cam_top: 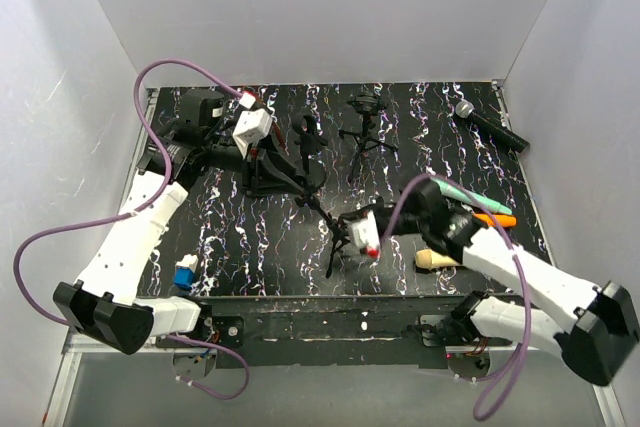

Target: Remove the microphone from the stand

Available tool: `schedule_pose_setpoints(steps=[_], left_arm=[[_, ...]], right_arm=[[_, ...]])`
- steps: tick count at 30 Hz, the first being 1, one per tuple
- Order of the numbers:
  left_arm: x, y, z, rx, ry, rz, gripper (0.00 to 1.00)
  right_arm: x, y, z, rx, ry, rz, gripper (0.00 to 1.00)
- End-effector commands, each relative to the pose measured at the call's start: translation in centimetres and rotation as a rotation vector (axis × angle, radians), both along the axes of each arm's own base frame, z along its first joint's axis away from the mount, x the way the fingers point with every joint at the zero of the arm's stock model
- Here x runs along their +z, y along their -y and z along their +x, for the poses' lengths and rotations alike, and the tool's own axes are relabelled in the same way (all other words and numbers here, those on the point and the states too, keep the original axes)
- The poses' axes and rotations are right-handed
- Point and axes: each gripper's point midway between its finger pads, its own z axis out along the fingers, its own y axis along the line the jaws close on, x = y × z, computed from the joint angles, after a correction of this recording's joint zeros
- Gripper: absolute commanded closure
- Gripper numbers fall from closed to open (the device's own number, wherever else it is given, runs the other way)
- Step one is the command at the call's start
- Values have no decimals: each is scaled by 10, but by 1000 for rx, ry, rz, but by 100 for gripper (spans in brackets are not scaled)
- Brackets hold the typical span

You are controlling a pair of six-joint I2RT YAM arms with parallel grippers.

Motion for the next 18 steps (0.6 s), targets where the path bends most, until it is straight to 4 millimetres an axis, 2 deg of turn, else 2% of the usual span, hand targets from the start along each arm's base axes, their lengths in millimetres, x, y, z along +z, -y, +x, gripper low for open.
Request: schedule_pose_setpoints(steps=[1, 3, 6, 10, 14, 15, 18], left_arm=[[-33, 2, 28, 122, -20, 95, 100], [-34, 3, 28, 126, -28, 93, 100], [-36, 3, 29, 131, -34, 93, 100], [-36, 3, 28, 132, -44, 90, 100], [-37, 3, 28, 131, -49, 91, 100], [-37, 3, 28, 131, -45, 91, 100], [-38, 2, 28, 129, -40, 93, 100]], right_arm=[[7, -15, 9, 163, 679, 187, 99], [2, -13, 4, 182, 714, 195, 95], [-3, -2, -5, 179, 579, 120, 25], [-11, 21, -19, 123, 336, -16, 17], [-1, 37, -26, -39, 65, -48, 17], [10, 36, -26, -88, -17, -30, 17], [17, 37, -38, -191, -380, -78, 19]])
